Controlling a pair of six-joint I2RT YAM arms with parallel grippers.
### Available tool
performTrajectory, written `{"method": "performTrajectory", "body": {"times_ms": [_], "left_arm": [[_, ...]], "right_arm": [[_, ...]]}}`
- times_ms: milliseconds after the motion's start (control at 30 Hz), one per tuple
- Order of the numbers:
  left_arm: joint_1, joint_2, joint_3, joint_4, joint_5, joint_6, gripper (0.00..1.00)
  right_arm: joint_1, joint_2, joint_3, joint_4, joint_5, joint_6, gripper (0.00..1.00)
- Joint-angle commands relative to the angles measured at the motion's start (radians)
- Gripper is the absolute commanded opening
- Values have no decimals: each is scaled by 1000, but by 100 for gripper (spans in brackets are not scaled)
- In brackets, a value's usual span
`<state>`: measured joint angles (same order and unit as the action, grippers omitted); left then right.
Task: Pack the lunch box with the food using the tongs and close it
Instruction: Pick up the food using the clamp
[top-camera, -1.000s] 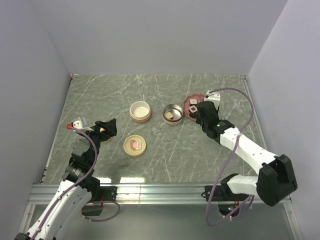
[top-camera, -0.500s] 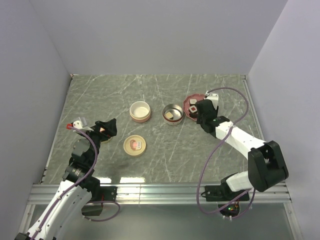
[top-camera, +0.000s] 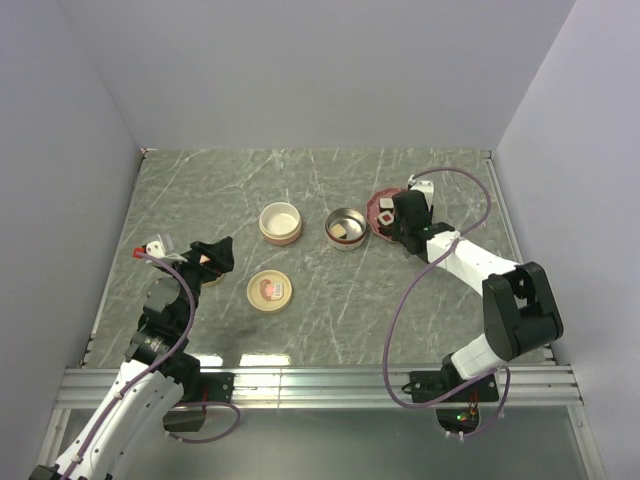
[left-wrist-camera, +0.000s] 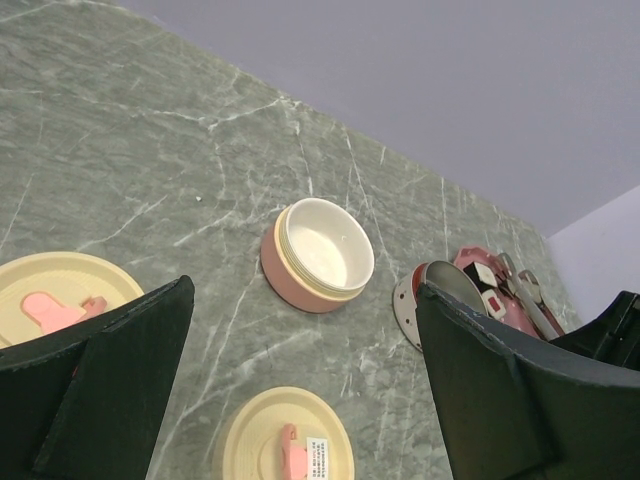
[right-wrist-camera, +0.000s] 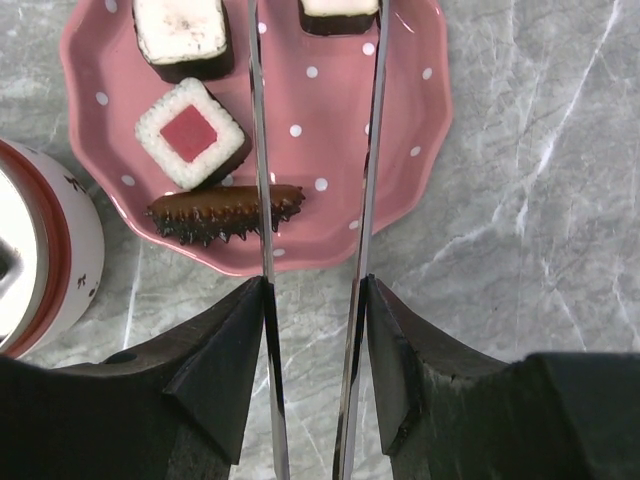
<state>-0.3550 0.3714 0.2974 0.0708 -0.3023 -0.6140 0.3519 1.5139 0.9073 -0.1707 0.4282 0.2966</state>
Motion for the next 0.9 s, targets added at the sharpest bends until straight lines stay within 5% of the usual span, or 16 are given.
{"method": "performTrajectory", "body": {"times_ms": [0, 233, 567, 867], "left_arm": [[-1, 9, -11, 47, 12, 2, 100], [-2, 6, -11, 49, 11, 2, 99], [-2, -3, -12, 43, 12, 0, 99], [-4, -3, -12, 41, 12, 2, 100]], "right_arm": [[-14, 9, 59, 39, 6, -13, 51], [-25, 25, 70, 31, 6, -11, 46], [-31, 26, 74, 16, 1, -5, 10], [-30, -136, 18, 13, -42, -7, 6]]}}
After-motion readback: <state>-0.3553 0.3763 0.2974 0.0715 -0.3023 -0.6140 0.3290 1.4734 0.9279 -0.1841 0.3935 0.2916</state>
